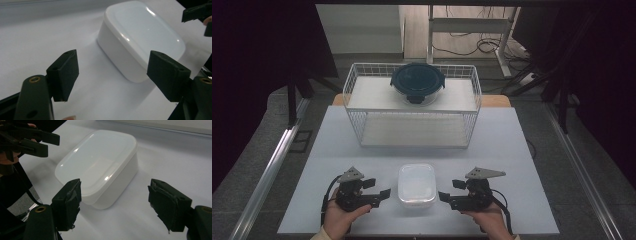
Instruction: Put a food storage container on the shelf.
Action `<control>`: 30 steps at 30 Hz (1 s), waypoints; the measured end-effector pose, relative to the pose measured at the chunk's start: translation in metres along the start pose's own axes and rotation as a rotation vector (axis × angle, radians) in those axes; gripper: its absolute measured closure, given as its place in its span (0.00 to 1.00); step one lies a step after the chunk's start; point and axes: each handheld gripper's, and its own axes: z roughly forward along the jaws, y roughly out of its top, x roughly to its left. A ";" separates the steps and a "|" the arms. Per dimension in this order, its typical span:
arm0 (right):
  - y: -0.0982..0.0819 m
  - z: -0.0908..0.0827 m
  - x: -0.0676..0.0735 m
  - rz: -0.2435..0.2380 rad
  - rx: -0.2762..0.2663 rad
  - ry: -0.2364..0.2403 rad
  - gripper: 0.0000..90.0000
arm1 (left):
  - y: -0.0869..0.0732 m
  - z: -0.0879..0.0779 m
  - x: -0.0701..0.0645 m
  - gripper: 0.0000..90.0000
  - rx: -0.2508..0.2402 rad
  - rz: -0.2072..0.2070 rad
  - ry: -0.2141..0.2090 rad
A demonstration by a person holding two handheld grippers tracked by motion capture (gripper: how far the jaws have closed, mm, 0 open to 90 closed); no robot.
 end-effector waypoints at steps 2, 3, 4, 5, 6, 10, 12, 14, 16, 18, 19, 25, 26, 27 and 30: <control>0.001 0.000 0.000 0.004 -0.001 0.006 0.29 | 0.003 -0.002 0.000 0.28 -0.009 -0.002 -0.008; 0.001 0.000 0.000 0.004 -0.001 0.006 0.29 | 0.003 -0.002 0.000 0.28 -0.009 -0.002 -0.008; 0.002 0.000 -0.001 0.014 0.000 0.013 0.29 | 0.006 -0.001 0.000 0.28 -0.010 -0.018 -0.020; 0.002 0.001 -0.002 0.021 0.001 0.017 0.28 | 0.007 0.000 0.000 0.28 -0.006 -0.030 -0.024; 0.002 0.001 -0.002 0.021 0.001 0.017 0.28 | 0.007 0.000 0.000 0.28 -0.006 -0.030 -0.024; 0.009 0.002 -0.005 0.055 -0.008 0.039 0.28 | 0.015 -0.003 -0.006 0.28 -0.026 -0.033 -0.020; 0.015 0.003 -0.005 0.063 -0.011 0.037 0.28 | 0.020 -0.004 -0.009 0.28 -0.037 -0.037 -0.024; 0.026 0.005 -0.007 0.092 -0.020 0.049 0.28 | 0.024 -0.002 -0.007 0.28 -0.028 -0.061 -0.044; 0.033 0.008 -0.007 0.104 -0.020 0.056 0.28 | 0.028 0.004 -0.004 0.28 0.003 -0.120 -0.093; 0.040 0.013 -0.008 0.099 -0.002 0.048 0.28 | 0.033 0.011 0.000 0.28 0.024 -0.150 -0.126; 0.043 0.017 -0.010 0.101 0.010 0.038 0.28 | 0.035 0.013 0.002 0.28 0.034 -0.158 -0.127; 0.046 0.031 -0.019 0.166 0.022 0.053 0.29 | 0.044 0.023 0.008 0.29 0.035 -0.226 -0.176; 0.046 0.032 -0.019 0.170 0.019 0.057 0.29 | 0.043 0.025 0.009 0.29 0.036 -0.244 -0.201; 0.045 0.033 -0.018 0.172 0.025 0.061 0.29 | 0.042 0.027 0.010 0.29 0.043 -0.258 -0.225; 0.043 0.035 -0.017 0.167 0.035 0.069 0.30 | 0.037 0.033 0.012 0.29 0.064 -0.278 -0.243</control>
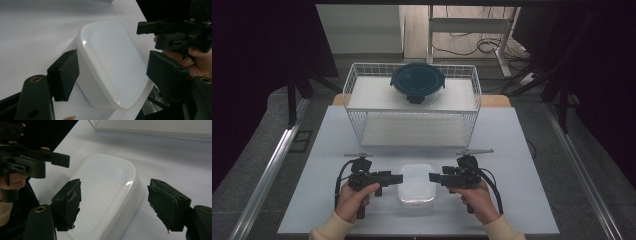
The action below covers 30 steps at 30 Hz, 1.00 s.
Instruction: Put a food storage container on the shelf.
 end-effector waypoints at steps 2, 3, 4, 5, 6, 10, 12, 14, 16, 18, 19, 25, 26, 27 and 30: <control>-0.001 0.000 0.000 0.003 0.000 0.007 0.32 | -0.001 0.002 0.002 0.31 0.012 0.011 0.022; -0.001 0.001 -0.001 0.003 0.001 0.006 0.32 | -0.002 0.003 0.002 0.32 0.012 0.016 0.028; -0.002 0.001 -0.001 0.006 0.004 0.005 0.33 | -0.002 0.003 0.002 0.32 0.011 0.017 0.026; -0.002 0.002 -0.002 0.014 0.008 0.008 0.33 | -0.003 0.004 0.003 0.33 0.014 0.008 0.011; -0.003 0.004 -0.003 0.022 0.012 0.016 0.34 | -0.004 0.005 0.005 0.33 0.017 -0.006 -0.004; -0.009 0.012 -0.006 0.052 0.032 0.035 0.37 | -0.009 0.011 0.009 0.37 0.033 -0.016 0.004; -0.010 0.013 -0.007 0.055 0.036 0.036 0.38 | -0.010 0.012 0.008 0.38 0.034 -0.010 0.003; -0.012 0.015 -0.009 0.065 0.044 0.035 0.41 | -0.010 0.013 0.008 0.40 0.032 -0.013 -0.013; -0.013 0.017 -0.009 0.073 0.059 0.040 0.42 | -0.010 0.014 0.008 0.42 0.036 -0.010 -0.015; -0.015 0.019 -0.008 0.070 0.068 0.042 0.45 | -0.011 0.015 0.012 0.45 0.036 -0.043 -0.052; -0.015 0.019 -0.008 0.070 0.068 0.042 0.45 | -0.011 0.015 0.012 0.46 0.036 -0.043 -0.052; -0.018 0.020 -0.014 0.134 0.071 0.063 0.50 | -0.014 0.018 0.020 0.49 0.043 -0.087 -0.077; -0.018 0.020 -0.015 0.147 0.072 0.072 0.51 | -0.014 0.018 0.019 0.50 0.043 -0.086 -0.076; -0.019 0.020 -0.016 0.160 0.071 0.080 0.53 | -0.014 0.018 0.019 0.52 0.043 -0.088 -0.078; -0.020 0.020 -0.018 0.172 0.077 0.092 0.58 | -0.014 0.020 0.018 0.57 0.056 -0.090 -0.081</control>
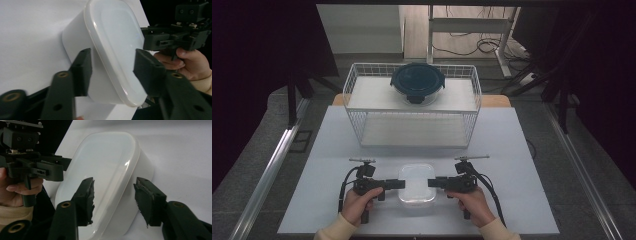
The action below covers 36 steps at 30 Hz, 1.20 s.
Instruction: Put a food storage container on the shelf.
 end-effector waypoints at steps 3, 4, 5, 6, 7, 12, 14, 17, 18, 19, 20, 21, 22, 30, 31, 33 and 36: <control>0.000 -0.001 0.000 0.016 -0.001 0.005 0.63 | 0.000 -0.001 0.000 0.65 -0.006 -0.009 0.022; 0.000 -0.004 0.001 0.025 -0.007 0.004 0.68 | -0.001 -0.001 -0.001 0.68 -0.013 -0.023 0.019; 0.000 -0.004 0.001 0.025 -0.007 0.004 0.68 | -0.001 -0.002 -0.001 0.68 -0.014 -0.024 0.020; 0.000 -0.006 0.002 0.033 -0.007 -0.003 0.72 | -0.001 -0.004 -0.002 0.73 -0.017 -0.029 0.023; 0.000 -0.006 0.002 0.033 -0.007 -0.003 0.72 | -0.001 -0.004 -0.002 0.74 -0.017 -0.029 0.023; -0.002 -0.009 0.003 0.057 -0.011 0.001 0.76 | -0.003 -0.006 -0.007 0.77 -0.028 -0.028 0.036; -0.002 -0.011 0.003 0.056 -0.012 0.011 0.77 | -0.004 -0.008 -0.009 0.78 -0.033 -0.022 0.035; -0.003 -0.013 0.004 0.057 -0.015 0.023 0.79 | -0.004 -0.012 -0.011 0.80 -0.041 -0.001 0.045; -0.003 -0.014 0.005 0.061 -0.017 0.035 0.81 | -0.004 -0.013 -0.012 0.81 -0.050 -0.001 0.049; -0.003 -0.015 0.005 0.062 -0.019 0.042 0.82 | -0.003 -0.014 -0.013 0.81 -0.055 0.001 0.050; -0.003 -0.015 0.006 0.064 -0.022 0.047 0.83 | -0.003 -0.015 -0.013 0.82 -0.060 0.003 0.051; -0.003 -0.016 0.006 0.061 -0.023 0.051 0.83 | -0.003 -0.016 -0.014 0.83 -0.063 0.004 0.049; -0.003 -0.016 0.006 0.060 -0.024 0.052 0.84 | -0.003 -0.017 -0.014 0.84 -0.065 0.006 0.047; -0.003 -0.018 0.009 0.037 -0.034 0.050 0.87 | -0.005 -0.022 -0.020 0.87 -0.086 0.030 0.048; -0.003 -0.019 0.009 0.037 -0.035 0.049 0.87 | -0.005 -0.023 -0.021 0.88 -0.093 0.033 0.044; -0.002 -0.020 0.011 0.027 -0.043 0.049 0.88 | -0.004 -0.024 -0.023 0.89 -0.099 0.045 0.047; -0.001 -0.022 0.013 0.015 -0.046 0.049 0.88 | -0.004 -0.025 -0.025 0.89 -0.102 0.056 0.052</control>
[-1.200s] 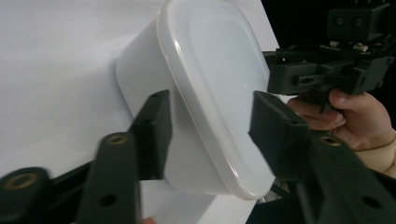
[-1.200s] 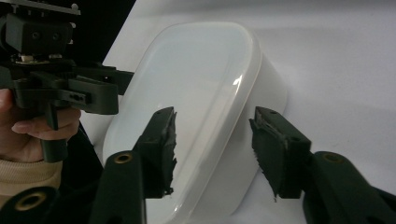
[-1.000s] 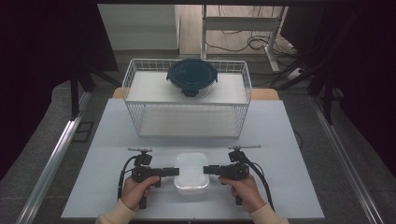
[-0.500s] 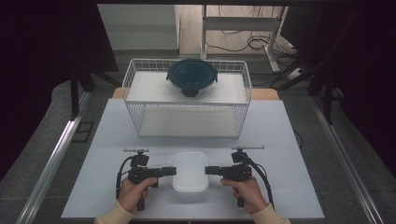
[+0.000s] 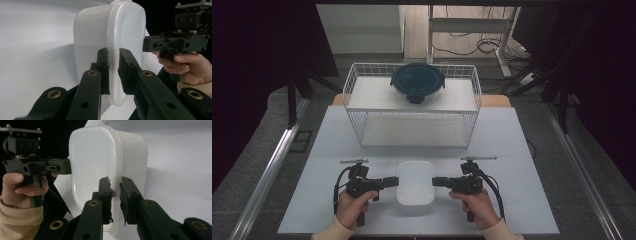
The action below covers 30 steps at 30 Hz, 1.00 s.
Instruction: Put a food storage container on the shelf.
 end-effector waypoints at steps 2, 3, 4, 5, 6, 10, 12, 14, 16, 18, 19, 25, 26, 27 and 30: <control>0.000 -0.001 0.000 -0.006 0.001 -0.001 0.88 | 0.000 0.000 0.000 0.89 0.000 0.002 -0.002; 0.000 -0.001 0.001 -0.016 -0.003 -0.003 0.88 | 0.000 0.000 -0.001 0.89 0.000 0.003 -0.002; 0.000 -0.001 0.001 -0.016 -0.003 -0.003 0.88 | -0.001 0.000 -0.001 0.89 0.001 0.006 -0.002; 0.000 -0.001 0.001 -0.019 -0.003 -0.003 0.88 | 0.000 -0.001 -0.002 0.89 0.000 0.011 -0.001; 0.001 -0.002 0.002 -0.024 -0.003 -0.003 0.88 | 0.000 -0.001 -0.003 0.89 -0.002 0.016 0.000; 0.002 -0.005 0.007 -0.057 -0.016 -0.007 0.88 | 0.001 -0.004 -0.007 0.89 -0.010 0.036 -0.001; 0.002 -0.007 0.009 -0.069 -0.020 -0.007 0.88 | 0.001 -0.006 -0.008 0.89 -0.012 0.042 -0.003; 0.003 -0.009 0.011 -0.077 -0.024 -0.005 0.88 | 0.001 -0.006 -0.010 0.89 -0.018 0.049 -0.006; 0.003 -0.010 0.012 -0.088 -0.029 -0.005 0.88 | 0.001 -0.007 -0.011 0.89 -0.021 0.053 -0.009; 0.004 -0.012 0.014 -0.093 -0.030 -0.004 0.88 | 0.001 -0.008 -0.012 0.89 -0.025 0.058 -0.010; 0.004 -0.012 0.015 -0.100 -0.034 -0.005 0.88 | 0.001 -0.008 -0.012 0.89 -0.027 0.061 -0.011; 0.005 -0.017 0.023 -0.141 -0.046 -0.018 0.88 | 0.002 -0.011 -0.015 0.89 -0.038 0.076 -0.021; 0.005 -0.018 0.024 -0.148 -0.048 -0.019 0.88 | 0.002 -0.012 -0.016 0.89 -0.040 0.077 -0.022; 0.005 -0.019 0.025 -0.152 -0.049 -0.019 0.88 | 0.002 -0.012 -0.016 0.89 -0.042 0.081 -0.022; 0.006 -0.020 0.029 -0.165 -0.057 -0.023 0.88 | 0.003 -0.014 -0.018 0.89 -0.049 0.090 -0.021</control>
